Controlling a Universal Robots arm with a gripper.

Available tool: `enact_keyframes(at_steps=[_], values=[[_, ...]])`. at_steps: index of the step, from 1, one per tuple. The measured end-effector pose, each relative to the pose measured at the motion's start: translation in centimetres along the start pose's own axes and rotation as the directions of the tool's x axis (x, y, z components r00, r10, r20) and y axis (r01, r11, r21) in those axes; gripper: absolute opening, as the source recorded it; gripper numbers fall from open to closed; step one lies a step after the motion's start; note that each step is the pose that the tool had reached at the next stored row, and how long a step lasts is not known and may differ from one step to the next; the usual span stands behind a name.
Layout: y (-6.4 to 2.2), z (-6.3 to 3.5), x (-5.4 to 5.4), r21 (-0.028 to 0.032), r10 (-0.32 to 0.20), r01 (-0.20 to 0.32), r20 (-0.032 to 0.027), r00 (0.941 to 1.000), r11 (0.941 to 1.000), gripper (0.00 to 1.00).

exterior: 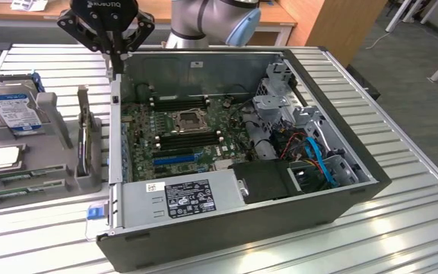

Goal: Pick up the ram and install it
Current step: 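Reach for the ram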

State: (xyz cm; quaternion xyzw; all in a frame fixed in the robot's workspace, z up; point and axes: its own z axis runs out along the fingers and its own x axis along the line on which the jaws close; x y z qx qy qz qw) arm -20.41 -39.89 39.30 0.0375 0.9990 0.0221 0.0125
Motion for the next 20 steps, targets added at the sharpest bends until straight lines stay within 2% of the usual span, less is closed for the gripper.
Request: enact_keyframes(at_steps=[20], values=[[-0.15, 0.01, 2.0, 0.0001, 0.001, -0.001, 0.0000, 1.0000, 1.0000, 0.10]])
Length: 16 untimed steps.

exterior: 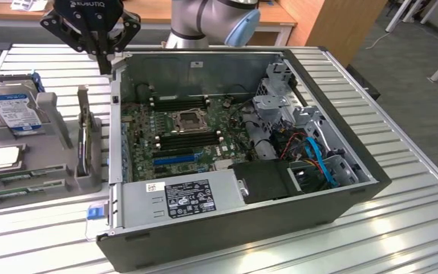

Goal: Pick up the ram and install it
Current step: 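Reach for the ram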

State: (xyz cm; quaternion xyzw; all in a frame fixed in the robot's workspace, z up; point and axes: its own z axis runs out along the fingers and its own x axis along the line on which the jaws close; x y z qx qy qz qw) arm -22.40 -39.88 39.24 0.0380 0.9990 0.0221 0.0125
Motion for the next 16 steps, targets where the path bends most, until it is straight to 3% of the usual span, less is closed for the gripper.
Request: enact_keyframes(at_steps=[16], values=[[-0.17, 0.07, 2.2, 0.0000, 0.001, -0.001, 0.0001, 1.0000, 1.0000, 0.10]])
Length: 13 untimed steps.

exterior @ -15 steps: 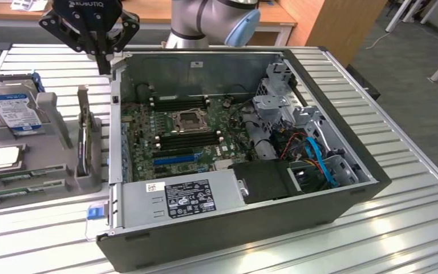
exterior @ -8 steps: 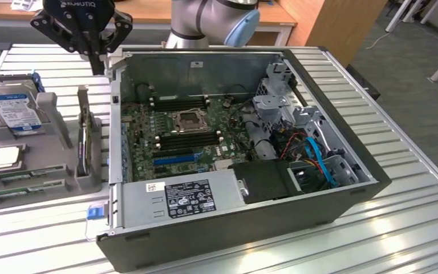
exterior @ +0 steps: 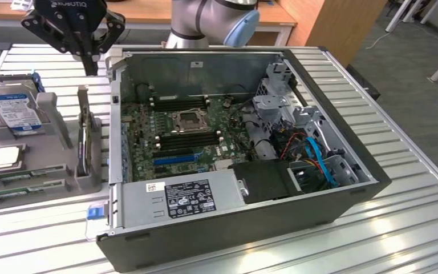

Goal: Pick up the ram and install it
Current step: 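Reach for the ram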

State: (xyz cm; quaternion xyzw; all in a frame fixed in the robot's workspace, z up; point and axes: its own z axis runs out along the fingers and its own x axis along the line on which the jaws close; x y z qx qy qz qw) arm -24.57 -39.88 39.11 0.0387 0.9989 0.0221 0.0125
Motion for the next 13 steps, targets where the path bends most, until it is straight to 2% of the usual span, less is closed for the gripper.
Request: enact_keyframes(at_steps=[13], values=[[-0.16, 0.04, 2.1, 0.0000, 0.002, -0.002, 0.0001, 1.0000, 1.0000, 0.10]])
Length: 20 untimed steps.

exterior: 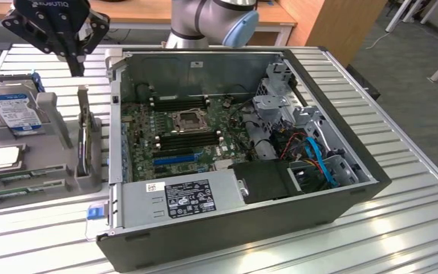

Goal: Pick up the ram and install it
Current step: 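Reach for the ram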

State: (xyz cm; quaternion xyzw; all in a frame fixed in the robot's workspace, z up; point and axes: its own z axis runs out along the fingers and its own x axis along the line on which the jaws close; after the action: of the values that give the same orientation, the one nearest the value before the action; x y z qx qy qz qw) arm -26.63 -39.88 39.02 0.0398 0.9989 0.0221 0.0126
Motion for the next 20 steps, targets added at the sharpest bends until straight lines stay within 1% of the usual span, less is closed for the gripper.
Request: enact_keyframes(at_steps=[10, 20], values=[[-0.14, 0.03, 1.7, 0.0001, 0.003, -0.003, 0.0001, 1.0000, 1.0000, 0.10], [-0.32, 0.06, 3.9, 0.0002, 0.007, -0.007, 0.0003, 1.0000, 1.0000, 0.10]])
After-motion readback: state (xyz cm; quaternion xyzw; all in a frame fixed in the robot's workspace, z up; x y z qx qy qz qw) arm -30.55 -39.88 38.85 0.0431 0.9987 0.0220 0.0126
